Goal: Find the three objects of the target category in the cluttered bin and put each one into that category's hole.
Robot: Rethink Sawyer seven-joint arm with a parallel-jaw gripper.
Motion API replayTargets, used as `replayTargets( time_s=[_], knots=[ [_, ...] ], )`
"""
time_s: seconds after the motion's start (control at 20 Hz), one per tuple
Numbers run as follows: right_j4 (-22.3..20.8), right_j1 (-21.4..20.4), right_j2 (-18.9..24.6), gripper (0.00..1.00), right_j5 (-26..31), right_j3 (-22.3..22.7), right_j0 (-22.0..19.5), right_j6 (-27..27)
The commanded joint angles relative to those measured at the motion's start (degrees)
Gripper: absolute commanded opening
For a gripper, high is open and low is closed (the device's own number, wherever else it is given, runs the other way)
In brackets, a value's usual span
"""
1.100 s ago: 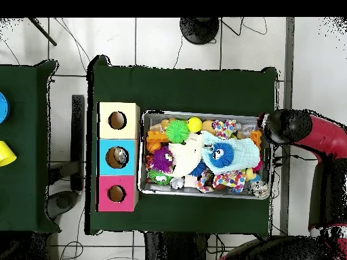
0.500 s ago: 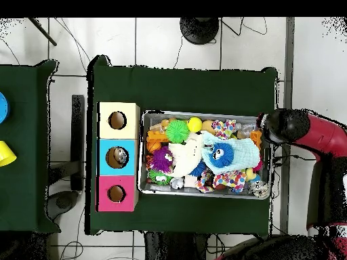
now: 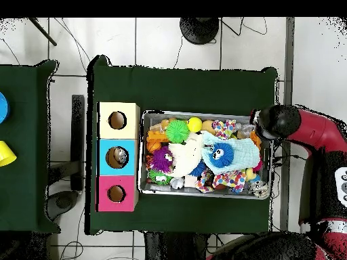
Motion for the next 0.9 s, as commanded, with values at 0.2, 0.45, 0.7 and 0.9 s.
replayTargets(
  time_s=[0.2,0.45,0.7,0.9],
  knots=[
    [-2.26,-1.02,0.64,1.00,-3.92,4.68,1.28,-1.57],
    [-1.89,-0.68,1.28,1.00,-4.23,4.56,0.88,-2.22],
    [-2.39,-1.32,1.78,1.00,-5.39,5.04,0.52,-4.00],
    [-2.07,-3.15,1.12,1.00,-4.86,6.65,0.77,-3.53]
  ],
)
